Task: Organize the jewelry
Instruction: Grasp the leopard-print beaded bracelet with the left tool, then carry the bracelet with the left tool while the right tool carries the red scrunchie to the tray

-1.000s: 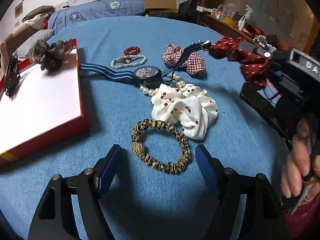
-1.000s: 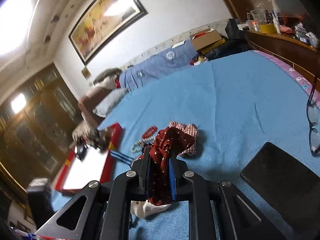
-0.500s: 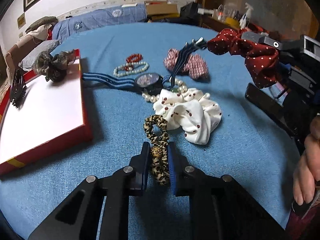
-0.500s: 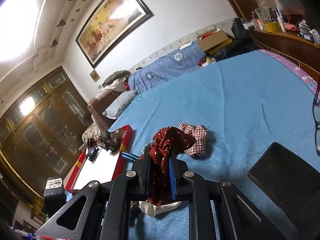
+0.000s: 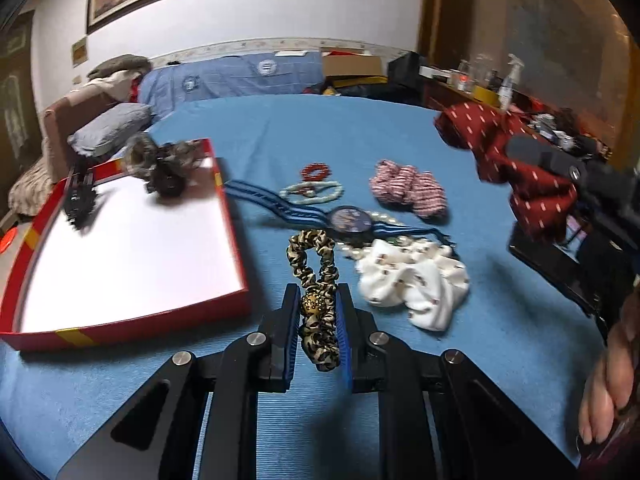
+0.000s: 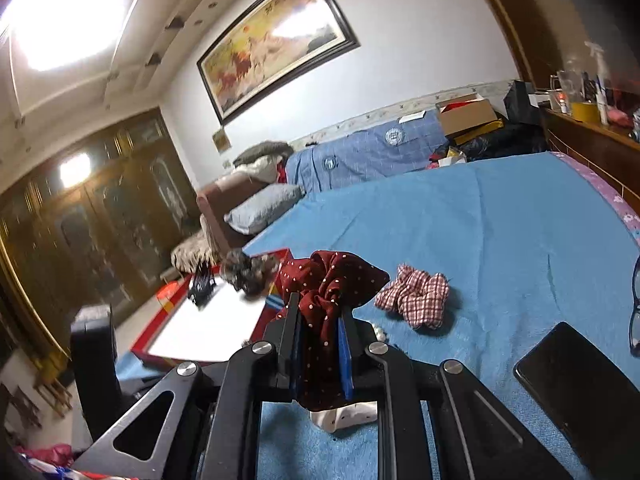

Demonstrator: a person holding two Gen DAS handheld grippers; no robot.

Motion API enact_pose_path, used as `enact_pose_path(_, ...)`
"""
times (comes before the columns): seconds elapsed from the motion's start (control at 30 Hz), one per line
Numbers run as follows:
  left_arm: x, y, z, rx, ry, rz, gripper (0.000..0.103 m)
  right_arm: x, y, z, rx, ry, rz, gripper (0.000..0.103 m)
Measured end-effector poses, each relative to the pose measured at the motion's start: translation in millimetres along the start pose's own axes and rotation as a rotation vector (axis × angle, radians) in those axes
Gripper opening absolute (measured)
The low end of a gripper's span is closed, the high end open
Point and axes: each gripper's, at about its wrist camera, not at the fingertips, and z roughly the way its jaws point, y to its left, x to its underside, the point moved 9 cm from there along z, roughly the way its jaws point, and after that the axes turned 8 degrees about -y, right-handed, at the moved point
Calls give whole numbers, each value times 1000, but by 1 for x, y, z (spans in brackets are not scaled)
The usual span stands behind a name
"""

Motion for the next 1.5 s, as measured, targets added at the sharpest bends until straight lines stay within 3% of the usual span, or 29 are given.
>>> enact_pose_path(0.43, -1, 4, -7, -52, -30, 18, 16, 16, 7, 11, 13, 45, -65, 17)
enact_pose_path(1.5, -11, 11, -27, -60, -79, -2, 17, 23, 20, 15, 22, 61, -108, 17)
